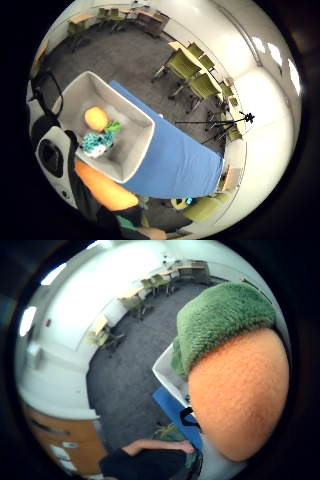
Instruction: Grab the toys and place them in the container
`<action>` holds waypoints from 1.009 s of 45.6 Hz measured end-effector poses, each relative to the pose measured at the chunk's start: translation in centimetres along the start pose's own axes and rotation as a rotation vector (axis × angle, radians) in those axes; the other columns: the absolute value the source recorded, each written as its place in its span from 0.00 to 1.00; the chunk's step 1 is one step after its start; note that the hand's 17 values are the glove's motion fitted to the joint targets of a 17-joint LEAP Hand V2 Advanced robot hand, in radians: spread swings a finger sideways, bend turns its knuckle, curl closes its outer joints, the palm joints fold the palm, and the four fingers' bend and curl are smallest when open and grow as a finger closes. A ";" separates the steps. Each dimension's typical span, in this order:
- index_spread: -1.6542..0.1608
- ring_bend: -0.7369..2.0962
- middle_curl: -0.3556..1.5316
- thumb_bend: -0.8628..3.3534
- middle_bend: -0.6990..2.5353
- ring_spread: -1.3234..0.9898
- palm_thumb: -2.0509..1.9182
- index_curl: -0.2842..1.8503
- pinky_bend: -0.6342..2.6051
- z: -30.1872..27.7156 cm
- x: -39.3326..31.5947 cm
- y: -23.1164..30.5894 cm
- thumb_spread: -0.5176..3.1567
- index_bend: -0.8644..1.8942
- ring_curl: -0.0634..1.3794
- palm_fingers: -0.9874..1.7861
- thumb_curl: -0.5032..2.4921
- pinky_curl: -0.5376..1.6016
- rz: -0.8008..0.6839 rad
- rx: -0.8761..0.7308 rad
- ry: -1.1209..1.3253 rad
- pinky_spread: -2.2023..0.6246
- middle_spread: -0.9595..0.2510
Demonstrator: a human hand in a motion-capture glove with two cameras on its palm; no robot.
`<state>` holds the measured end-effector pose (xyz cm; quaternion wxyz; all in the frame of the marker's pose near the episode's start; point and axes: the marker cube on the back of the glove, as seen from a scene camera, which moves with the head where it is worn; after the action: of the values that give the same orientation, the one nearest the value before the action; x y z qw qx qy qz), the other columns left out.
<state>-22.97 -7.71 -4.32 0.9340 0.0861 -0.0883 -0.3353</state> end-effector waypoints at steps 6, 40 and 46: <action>0.69 0.70 0.55 0.20 0.52 0.41 0.67 0.57 0.44 2.9 0.2 -0.2 0.35 0.37 0.40 0.75 0.46 0.44 0.053 -0.178 0.078 0.61 0.51; 0.79 0.44 0.42 0.19 0.32 0.45 0.49 0.39 0.42 -0.8 8.1 18.8 0.46 0.37 0.22 0.34 0.28 0.41 0.427 -0.122 0.260 0.71 0.73; 0.79 0.43 0.42 0.19 0.31 0.44 0.49 0.38 0.41 -0.6 12.1 23.6 0.46 0.38 0.23 0.35 0.26 0.40 0.522 -0.123 0.284 0.72 0.73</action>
<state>0.80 2.51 1.59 0.9951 0.0500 0.0445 -0.0731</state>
